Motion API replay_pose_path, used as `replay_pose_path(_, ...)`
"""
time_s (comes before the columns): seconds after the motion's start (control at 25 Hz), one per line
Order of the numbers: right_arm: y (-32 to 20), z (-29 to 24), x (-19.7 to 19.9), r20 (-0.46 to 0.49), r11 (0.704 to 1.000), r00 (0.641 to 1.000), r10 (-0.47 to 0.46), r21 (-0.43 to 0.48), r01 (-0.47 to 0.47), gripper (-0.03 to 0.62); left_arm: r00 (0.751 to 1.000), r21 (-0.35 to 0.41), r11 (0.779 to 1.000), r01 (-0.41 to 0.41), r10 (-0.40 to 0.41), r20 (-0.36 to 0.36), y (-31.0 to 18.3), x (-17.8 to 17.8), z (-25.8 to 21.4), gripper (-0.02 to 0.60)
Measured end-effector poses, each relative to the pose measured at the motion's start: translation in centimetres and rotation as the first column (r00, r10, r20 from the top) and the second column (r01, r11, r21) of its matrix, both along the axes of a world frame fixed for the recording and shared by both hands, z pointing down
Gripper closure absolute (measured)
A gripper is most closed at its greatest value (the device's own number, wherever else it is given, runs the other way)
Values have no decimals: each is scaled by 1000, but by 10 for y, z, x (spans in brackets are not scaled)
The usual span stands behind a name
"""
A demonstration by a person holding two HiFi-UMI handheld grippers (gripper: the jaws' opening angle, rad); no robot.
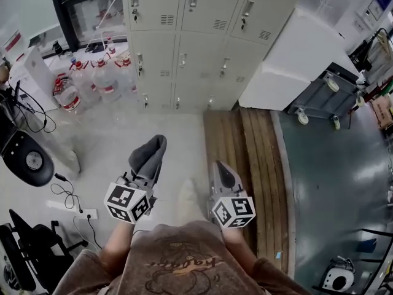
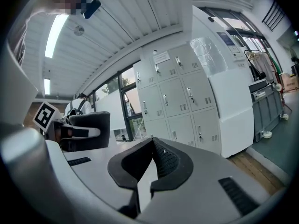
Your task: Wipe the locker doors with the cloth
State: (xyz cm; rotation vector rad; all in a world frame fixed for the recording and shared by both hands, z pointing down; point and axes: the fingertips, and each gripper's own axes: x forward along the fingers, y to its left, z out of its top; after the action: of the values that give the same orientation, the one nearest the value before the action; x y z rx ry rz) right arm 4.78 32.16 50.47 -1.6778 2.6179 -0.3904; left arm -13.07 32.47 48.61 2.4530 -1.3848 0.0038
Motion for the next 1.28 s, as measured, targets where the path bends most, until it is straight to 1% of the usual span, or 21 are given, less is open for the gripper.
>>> replay_pose_path(0.24, -112, -19, 23, 1, 999, 999, -48, 9, 48, 595, 999, -4, 999, 48, -48, -9, -107, 20, -15, 543)
replay_pose_path(0.44, -185, -26, 48, 8, 998, 998, -63, 4, 63, 595, 997, -2, 997, 77, -77, 0, -178, 39, -23, 543)
replay_pose_path(0.68, -236, -23, 55, 15, 995, 995, -100, -8, 101, 595, 993, 5, 993, 115, -115, 0, -224, 46, -31, 543)
replay_pose_path(0.96, -270, -19, 38, 21, 989, 989, -145, -23, 145, 595, 991, 18, 991, 130, -131, 7, -260, 43, -37, 543)
replay_pose_path(1.12, -292, -17, 26, 16, 987, 988, -156, -31, 156, 595, 992, 29, 991, 129, -129, 2, -286, 35, -39, 543)
replay_pose_path(1.28, -326, -20, 17, 10, 988, 988, -152, -28, 152, 595, 991, 30, 990, 136, -136, -11, -326, 20, -40, 543)
